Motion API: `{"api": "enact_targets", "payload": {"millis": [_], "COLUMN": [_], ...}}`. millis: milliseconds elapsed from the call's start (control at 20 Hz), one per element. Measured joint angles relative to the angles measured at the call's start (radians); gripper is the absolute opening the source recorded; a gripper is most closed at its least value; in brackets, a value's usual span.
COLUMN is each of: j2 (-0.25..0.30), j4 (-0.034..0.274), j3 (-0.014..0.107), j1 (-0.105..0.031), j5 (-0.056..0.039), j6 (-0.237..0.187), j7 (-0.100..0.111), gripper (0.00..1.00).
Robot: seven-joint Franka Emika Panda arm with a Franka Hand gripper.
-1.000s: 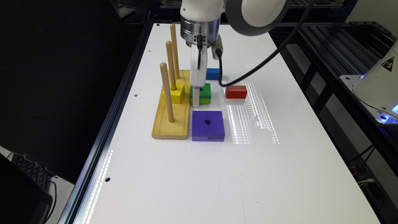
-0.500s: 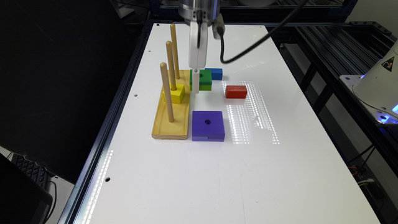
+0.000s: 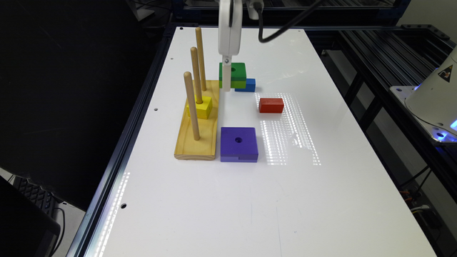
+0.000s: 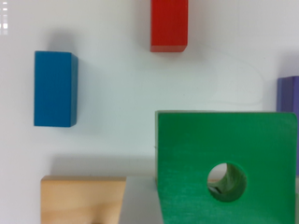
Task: Pick up green block.
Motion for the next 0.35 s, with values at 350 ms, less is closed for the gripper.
{"api": "enact_targets", "payload": {"millis": [350], "j2": [-0.064], "j4": [0.003], "j3": [0.0], "j1": [0.0], "j5": [0.0003], "j6": [-0.059], "j7": [0.0], "gripper": [0.0]}}
